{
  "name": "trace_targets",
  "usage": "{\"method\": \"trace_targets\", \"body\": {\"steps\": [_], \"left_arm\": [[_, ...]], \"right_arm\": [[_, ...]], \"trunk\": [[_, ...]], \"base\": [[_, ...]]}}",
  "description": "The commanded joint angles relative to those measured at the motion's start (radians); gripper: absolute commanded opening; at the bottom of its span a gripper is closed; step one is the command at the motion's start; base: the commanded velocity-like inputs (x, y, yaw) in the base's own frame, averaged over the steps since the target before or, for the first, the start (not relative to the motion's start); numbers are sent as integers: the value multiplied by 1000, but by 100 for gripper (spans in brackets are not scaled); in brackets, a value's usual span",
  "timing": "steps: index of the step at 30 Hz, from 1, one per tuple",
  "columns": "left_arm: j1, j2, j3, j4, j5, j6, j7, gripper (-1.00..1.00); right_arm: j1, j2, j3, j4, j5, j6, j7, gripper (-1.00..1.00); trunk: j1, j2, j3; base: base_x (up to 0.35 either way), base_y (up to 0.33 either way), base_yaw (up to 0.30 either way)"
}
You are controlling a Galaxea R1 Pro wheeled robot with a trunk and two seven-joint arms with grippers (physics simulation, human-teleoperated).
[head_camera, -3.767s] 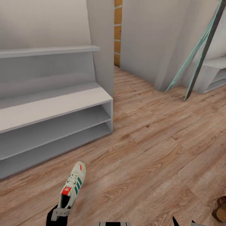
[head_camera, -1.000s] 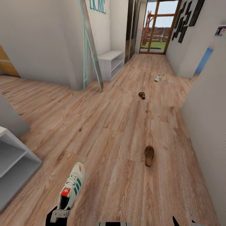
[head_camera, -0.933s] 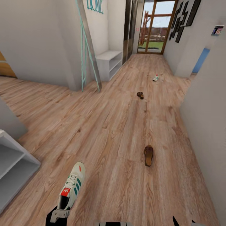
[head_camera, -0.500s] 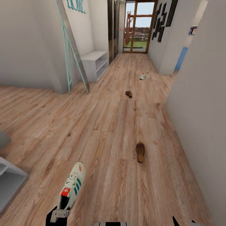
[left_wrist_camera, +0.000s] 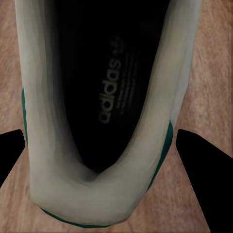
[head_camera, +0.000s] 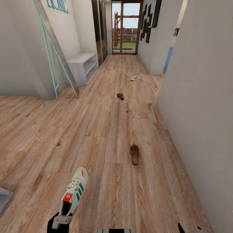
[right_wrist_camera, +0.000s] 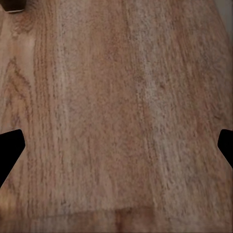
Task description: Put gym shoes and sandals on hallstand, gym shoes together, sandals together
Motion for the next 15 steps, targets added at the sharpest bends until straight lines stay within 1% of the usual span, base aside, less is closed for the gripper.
{"method": "trace_targets", "body": {"steps": [1,9,15], "left_arm": [[0,-1,7,0,-3,-2,-9,-100],[1,-1,7,-2,-3,-2,-9,-100],[1,-1,7,-3,-3,-1,-9,-100]], "right_arm": [[-1,1,-6,0,6,-3,8,100],[-1,-5,-6,1,7,-3,11,100],[-1,-6,-6,-1,6,-3,11,100]], "trunk": [[0,0,-1],[0,0,-1],[0,0,-1]], "base": [[0,0,-61],[12,0,-17],[126,15,-2]]}}
